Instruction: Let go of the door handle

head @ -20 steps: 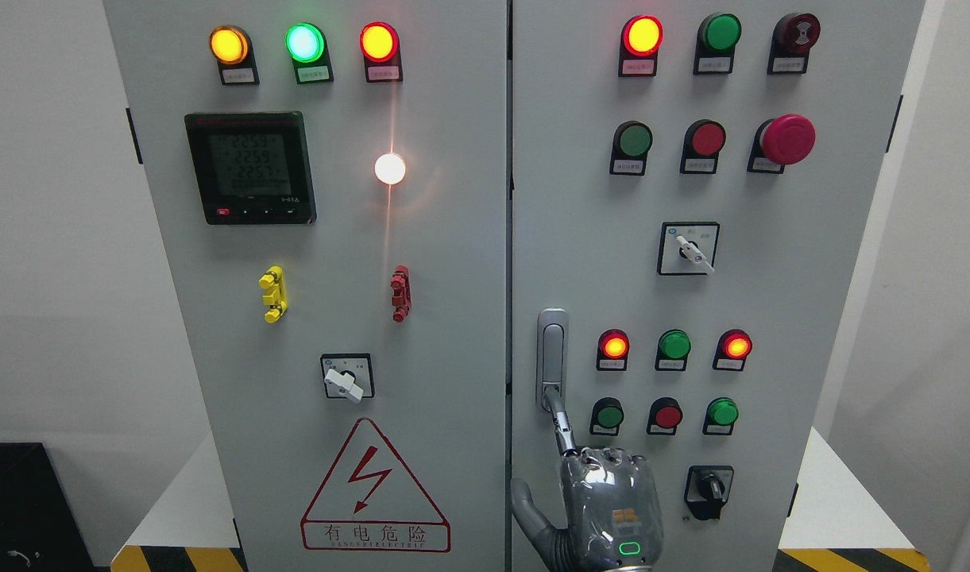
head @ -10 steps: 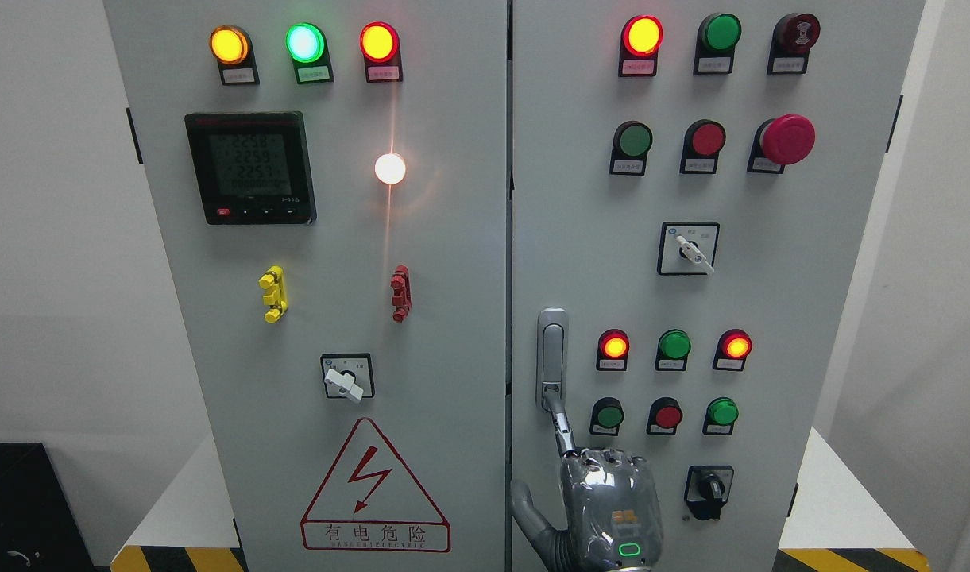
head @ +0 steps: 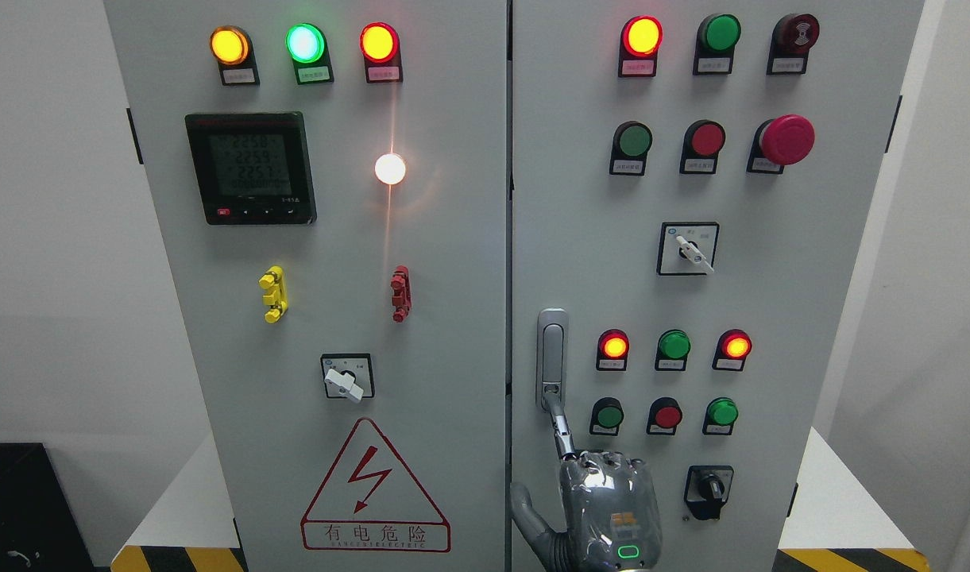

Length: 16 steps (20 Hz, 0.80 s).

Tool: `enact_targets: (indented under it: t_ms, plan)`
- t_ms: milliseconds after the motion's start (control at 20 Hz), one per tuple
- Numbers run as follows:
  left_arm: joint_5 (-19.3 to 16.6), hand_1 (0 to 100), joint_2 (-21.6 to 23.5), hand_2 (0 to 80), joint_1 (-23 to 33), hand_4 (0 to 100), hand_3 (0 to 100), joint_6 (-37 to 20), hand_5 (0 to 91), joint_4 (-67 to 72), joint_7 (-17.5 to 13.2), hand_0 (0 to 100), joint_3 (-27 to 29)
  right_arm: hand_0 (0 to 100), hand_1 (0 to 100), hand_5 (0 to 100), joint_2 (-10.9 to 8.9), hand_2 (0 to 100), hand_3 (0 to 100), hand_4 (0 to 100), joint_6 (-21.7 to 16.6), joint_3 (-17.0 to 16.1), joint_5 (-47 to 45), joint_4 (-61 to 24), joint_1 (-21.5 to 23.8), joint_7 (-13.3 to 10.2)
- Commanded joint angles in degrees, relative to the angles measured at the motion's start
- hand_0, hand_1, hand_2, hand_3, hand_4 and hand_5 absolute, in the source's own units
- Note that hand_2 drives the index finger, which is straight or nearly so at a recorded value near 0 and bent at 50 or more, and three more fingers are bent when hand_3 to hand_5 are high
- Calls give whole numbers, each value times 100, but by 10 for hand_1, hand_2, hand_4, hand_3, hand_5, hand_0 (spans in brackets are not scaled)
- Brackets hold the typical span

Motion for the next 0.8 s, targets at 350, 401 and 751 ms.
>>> enact_targets:
  t_ms: [350, 401, 751]
  plan:
    - [-1, 556, 0, 0, 0, 0, 0, 2, 0, 0, -3, 120, 0, 402, 346, 1000, 0, 41, 1000, 1000, -3, -7, 0, 97, 27, -22]
    - [8, 556, 0, 0, 0, 0, 0, 2, 0, 0, -3, 120, 0, 402, 346, 1000, 0, 41, 1000, 1000, -3, -7, 0, 97, 27, -22]
    - [-1, 556, 0, 0, 0, 0, 0, 2, 0, 0, -3, 120, 0, 403, 347, 1000, 0, 43, 1000, 1000, 6, -7, 0, 88, 27, -22]
